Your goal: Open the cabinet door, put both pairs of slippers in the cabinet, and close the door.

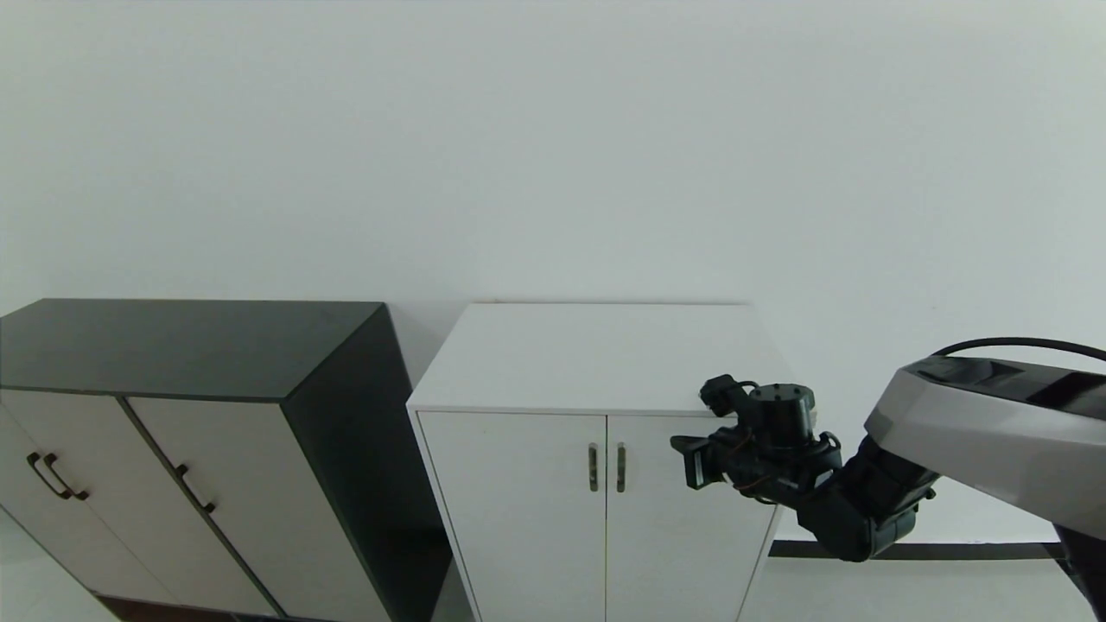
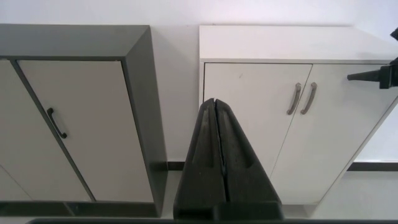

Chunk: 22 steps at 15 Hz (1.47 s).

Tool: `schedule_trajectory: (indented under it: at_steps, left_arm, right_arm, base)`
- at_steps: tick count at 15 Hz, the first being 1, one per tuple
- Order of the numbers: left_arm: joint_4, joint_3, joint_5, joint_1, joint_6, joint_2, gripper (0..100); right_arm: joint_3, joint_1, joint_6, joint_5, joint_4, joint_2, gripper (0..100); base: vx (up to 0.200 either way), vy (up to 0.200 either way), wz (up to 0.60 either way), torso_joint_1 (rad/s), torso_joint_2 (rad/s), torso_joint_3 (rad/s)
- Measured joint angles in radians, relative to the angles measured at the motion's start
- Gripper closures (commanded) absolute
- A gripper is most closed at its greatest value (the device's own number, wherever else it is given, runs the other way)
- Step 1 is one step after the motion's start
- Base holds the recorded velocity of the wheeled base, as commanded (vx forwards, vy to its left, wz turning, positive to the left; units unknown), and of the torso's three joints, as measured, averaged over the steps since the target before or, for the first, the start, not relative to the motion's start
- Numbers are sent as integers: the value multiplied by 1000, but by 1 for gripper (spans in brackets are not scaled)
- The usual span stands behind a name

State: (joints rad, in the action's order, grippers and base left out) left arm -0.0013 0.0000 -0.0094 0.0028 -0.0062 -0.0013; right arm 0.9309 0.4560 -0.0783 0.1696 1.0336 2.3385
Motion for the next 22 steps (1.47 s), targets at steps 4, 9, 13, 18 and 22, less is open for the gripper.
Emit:
schedule_trajectory:
  at_steps: [4,9,13,18,22]
  left_arm:
    - [0,0,-2,0,2,0,100]
    - [0,0,-1,0,-1,0,100]
    - [0,0,0,0,1,0,100]
    - [0,0,-1,0,1,0,100]
    - [0,0,-3,0,1,0,100]
  right_arm:
    - [-196,40,-5,-3,51,-144,100]
    - [-561,60,-6,-100,118,-463,100]
    - [-859,-12,39,-199,88,-743,100]
    - [-929,-116,84,-277,-267,-1089,100]
    - [-929,-133,92,-274,-634,-1455,100]
  base:
    - [0,0,0,0,0,0]
    - [0,0,0,0,0,0]
    - [0,0,0,0,0,0]
    - [0,0,0,0,0,0]
    - [0,0,0,0,0,0]
